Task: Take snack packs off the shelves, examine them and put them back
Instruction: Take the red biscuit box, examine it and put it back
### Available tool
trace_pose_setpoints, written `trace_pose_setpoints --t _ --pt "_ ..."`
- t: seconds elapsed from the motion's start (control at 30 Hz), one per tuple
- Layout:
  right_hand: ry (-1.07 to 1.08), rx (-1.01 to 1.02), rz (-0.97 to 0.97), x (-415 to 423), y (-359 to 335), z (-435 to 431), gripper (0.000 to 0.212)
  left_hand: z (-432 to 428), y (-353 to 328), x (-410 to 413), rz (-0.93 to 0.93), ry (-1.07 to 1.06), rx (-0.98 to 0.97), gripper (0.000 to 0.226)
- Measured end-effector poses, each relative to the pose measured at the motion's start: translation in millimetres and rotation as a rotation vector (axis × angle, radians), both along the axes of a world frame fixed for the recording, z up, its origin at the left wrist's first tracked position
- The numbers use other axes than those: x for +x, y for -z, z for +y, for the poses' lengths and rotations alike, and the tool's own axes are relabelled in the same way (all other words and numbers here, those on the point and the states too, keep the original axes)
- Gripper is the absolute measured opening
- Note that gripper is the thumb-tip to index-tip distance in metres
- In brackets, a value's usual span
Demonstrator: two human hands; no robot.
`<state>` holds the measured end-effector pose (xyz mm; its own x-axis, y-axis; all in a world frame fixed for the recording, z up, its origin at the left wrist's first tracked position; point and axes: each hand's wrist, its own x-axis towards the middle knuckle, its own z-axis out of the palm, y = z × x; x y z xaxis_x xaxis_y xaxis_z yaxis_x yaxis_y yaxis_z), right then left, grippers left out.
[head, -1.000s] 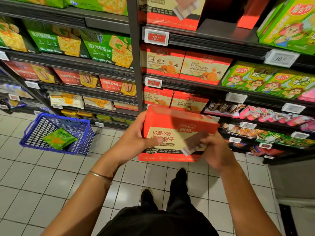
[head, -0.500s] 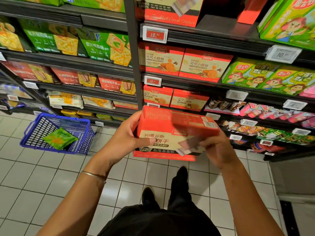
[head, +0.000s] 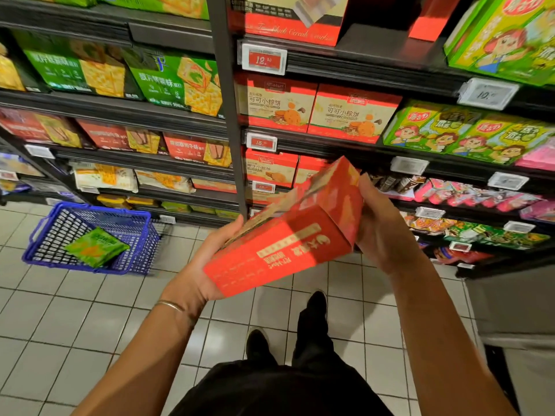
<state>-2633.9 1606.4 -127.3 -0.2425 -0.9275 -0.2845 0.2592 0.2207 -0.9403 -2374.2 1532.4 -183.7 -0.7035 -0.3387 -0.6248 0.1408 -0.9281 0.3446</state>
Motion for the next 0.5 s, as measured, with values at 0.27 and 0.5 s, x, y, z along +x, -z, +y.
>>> trace_pose_setpoints --t 0.27,0.5 --pt "-0.076 -0.009 0.024 -6.4 -1.9 -0.3 0.048 12.6 9.0 -3.8 0.066 0.194 0.017 0.090" --pt "0.008 0.083 -0.026 -7.9 6.7 5.6 0.051 3.9 24.2 -1.5 -0.011 -0.145 -0.089 0.052"
